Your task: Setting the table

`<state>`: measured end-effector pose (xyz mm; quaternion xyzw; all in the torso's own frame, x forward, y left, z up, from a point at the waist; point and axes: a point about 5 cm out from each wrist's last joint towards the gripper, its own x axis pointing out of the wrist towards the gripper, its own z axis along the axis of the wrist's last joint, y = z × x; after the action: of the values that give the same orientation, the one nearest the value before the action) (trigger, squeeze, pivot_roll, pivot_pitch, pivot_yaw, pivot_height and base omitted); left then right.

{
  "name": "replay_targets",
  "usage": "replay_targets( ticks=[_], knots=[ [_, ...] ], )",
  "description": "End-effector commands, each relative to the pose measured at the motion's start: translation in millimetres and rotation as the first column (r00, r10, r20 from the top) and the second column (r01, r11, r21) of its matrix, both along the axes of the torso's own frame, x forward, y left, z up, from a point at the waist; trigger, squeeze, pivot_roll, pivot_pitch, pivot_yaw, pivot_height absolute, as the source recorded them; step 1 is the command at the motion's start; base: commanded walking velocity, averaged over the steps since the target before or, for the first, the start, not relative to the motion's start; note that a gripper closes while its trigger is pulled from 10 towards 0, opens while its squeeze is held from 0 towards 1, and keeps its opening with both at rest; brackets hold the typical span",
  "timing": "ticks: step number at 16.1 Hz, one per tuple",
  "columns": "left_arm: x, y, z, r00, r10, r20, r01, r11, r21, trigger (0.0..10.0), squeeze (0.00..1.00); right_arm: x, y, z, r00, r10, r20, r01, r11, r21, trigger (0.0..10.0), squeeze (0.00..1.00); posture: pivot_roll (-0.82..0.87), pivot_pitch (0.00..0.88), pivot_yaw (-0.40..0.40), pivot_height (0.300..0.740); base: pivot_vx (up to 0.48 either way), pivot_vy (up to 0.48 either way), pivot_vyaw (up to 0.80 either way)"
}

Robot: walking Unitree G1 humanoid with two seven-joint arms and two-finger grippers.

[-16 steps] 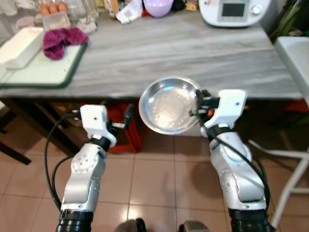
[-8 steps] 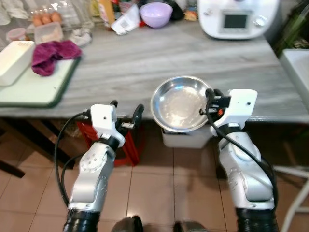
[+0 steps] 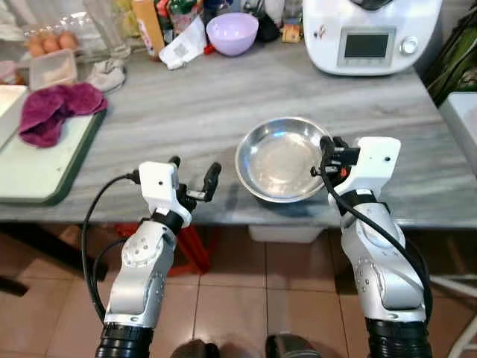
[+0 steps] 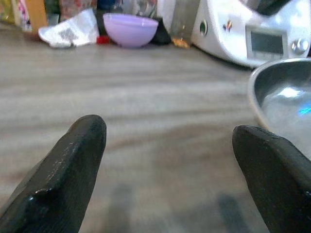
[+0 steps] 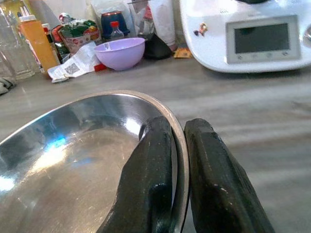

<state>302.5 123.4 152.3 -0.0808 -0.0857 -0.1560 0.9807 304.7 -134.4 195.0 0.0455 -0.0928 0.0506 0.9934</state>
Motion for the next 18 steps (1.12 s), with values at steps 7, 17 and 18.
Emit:
replay_targets(
  ticks=[7, 17, 18],
  knots=[
    [-12.3, 33.2, -10.1, 1.0, -0.009, -0.026, 0.012, 0.991, 0.131, 10.0, 0.0, 4.8, 3.0, -2.0, 0.999, 0.019, -0.03, -0.017, 0.998, 0.066, 10.0, 0.0, -0.16, 0.217, 0.065, 0.74, 0.0, 0.0, 0.0],
    [-35.8, 28.9, -14.5, 0.964, -0.256, -0.067, 0.264, 0.95, 0.168, 10.0, 0.0, 49.1, 16.6, 0.2, 0.994, 0.083, -0.068, -0.075, 0.991, 0.112, 10.0, 0.0, -0.14, 0.217, 0.059, 0.74, 0.0, 0.0, 0.0],
    [-35.4, 28.1, -13.9, 0.964, -0.26, -0.065, 0.267, 0.949, 0.166, 10.0, 0.0, 51.5, 20.3, -1.3, 0.993, 0.094, -0.078, -0.085, 0.989, 0.12, 10.0, 0.0, -0.14, 0.217, 0.057, 0.74, 0.0, 0.0, 0.0]
  ],
)
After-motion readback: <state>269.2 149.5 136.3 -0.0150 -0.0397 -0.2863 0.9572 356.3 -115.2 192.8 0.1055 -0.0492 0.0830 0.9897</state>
